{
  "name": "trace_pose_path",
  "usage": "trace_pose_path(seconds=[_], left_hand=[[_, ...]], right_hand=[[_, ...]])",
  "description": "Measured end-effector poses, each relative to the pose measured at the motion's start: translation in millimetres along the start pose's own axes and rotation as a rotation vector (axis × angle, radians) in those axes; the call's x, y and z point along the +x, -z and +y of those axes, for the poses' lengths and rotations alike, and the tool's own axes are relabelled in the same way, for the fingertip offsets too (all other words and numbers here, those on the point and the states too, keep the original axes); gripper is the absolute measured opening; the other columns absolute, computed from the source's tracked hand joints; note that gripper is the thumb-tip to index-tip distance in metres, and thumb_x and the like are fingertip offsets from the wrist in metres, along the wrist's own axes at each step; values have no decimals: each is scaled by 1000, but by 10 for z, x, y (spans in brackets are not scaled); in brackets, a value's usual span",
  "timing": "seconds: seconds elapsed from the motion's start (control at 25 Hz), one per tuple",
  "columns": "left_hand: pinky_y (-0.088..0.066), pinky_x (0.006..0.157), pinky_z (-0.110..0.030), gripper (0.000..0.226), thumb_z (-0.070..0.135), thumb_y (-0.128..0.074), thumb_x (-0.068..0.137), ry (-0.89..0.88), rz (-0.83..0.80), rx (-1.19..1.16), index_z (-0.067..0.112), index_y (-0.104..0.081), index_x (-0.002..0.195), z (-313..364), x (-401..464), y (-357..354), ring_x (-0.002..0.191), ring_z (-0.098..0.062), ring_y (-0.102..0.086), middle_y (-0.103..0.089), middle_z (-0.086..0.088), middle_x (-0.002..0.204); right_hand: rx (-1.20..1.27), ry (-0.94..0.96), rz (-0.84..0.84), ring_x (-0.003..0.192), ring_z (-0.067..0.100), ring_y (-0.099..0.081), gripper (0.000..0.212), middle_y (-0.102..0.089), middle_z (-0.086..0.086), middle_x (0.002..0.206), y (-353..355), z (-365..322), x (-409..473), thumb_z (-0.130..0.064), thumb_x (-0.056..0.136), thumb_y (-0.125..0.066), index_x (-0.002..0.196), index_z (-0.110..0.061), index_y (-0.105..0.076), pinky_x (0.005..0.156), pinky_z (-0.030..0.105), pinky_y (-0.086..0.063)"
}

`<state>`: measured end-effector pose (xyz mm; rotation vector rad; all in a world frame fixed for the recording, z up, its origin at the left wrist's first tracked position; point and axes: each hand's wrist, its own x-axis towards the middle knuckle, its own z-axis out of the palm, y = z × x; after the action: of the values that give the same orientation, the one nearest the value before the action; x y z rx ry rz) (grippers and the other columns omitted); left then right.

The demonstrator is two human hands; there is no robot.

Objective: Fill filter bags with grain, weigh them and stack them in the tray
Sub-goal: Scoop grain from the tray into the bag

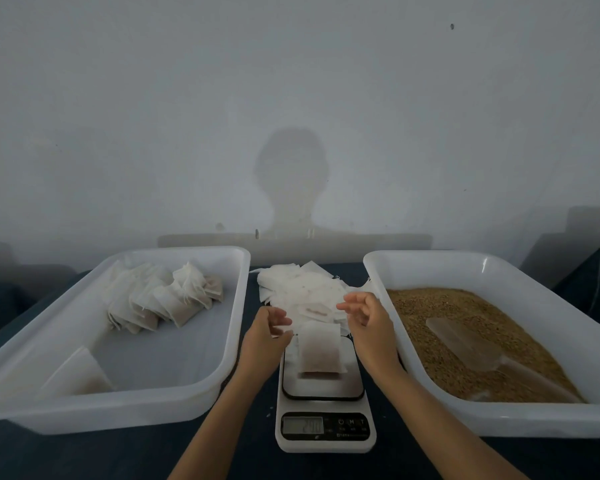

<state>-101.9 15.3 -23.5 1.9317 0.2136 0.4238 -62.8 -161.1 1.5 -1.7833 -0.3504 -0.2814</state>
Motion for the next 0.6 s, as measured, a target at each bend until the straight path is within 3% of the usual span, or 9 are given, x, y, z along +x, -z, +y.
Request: trace_pose_path(seconds=[0.16,0.28,0.48,0.6], left_hand=[[-42,73,-17,30,24,-65,88,124,-39,192,19,-50,114,-128,45,-169,93,-8,-58,-59,9,102],[-37,63,-9,33,31,-67,87,101,3,221,21,-53,114,-86,114,-253,90,-4,-57,-61,11,106],[-36,62,-10,38,37,-70,83,132,-32,211,25,-49,111,-2,194,-322,90,-4,-55,-57,13,102],[-39,63,-11,25,31,-70,84,54,-43,187,27,-54,103,50,182,-321,84,-2,-55,-59,12,95]], right_hand=[[-208,-129,-63,102,15,-61,23,-65,1,106,-96,150,-21,-3,91,-56,111,-13,-54,92,32,-49],[-311,-210,-66,98,13,-61,24,-64,-5,103,-178,198,-35,-15,88,-63,111,-19,-54,98,43,-45],[-396,-260,-16,106,15,-57,32,-62,-6,107,-219,204,-7,-24,85,-69,111,-24,-51,99,37,-40],[-339,-235,-37,97,13,-62,24,-64,-7,97,-196,176,-9,-15,87,-66,105,-24,-54,95,35,-44]])
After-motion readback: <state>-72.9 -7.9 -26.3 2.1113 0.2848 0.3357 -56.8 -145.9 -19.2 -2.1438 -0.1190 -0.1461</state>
